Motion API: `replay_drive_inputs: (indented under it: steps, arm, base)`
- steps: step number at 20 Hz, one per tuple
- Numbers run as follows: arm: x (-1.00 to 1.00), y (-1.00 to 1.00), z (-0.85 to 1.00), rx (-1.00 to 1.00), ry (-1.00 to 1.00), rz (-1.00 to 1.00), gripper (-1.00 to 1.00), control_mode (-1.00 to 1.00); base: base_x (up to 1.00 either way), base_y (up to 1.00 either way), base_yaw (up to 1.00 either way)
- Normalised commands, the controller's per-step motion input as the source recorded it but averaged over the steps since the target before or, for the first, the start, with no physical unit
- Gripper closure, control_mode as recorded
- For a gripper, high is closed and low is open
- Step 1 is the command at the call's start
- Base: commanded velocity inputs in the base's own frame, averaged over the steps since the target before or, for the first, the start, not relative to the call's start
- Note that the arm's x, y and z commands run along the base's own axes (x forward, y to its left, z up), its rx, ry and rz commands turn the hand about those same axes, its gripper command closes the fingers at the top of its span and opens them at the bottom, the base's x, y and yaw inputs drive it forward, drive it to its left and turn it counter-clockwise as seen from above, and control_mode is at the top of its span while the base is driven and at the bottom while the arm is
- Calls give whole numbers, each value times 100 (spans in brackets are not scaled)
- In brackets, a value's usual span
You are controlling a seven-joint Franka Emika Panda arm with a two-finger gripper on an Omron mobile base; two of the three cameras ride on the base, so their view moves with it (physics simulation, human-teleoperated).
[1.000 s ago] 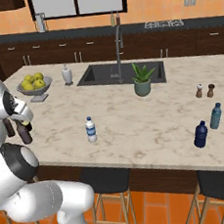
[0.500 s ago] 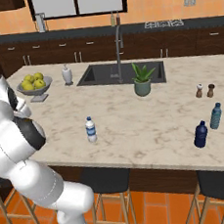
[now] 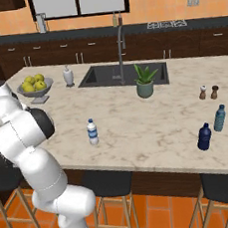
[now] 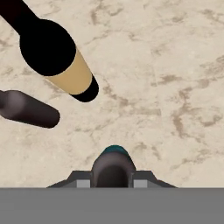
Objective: Move the plastic bottles in the middle to the plastics group, and the glass bottles in the middle to the glass group.
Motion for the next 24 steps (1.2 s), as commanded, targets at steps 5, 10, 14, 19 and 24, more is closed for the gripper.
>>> replay_drive_inputs:
  steps: [5,10,14,19,24]
  arm:
    - [2,5,-31,0,0,3,100,-100]
    - [0,1,-27,0,-2,2,100,-100]
    - [3,7,-24,0,-6,2,100,-100]
    - [1,3,-23,0,-5,2,100,-100]
    - [0,-10,-7,0,-1,2,-100,-100]
  base:
    - [0,0,0]
    - [0,0,0]
    - [0,0,0]
    - [0,0,0]
    - [0,0,0]
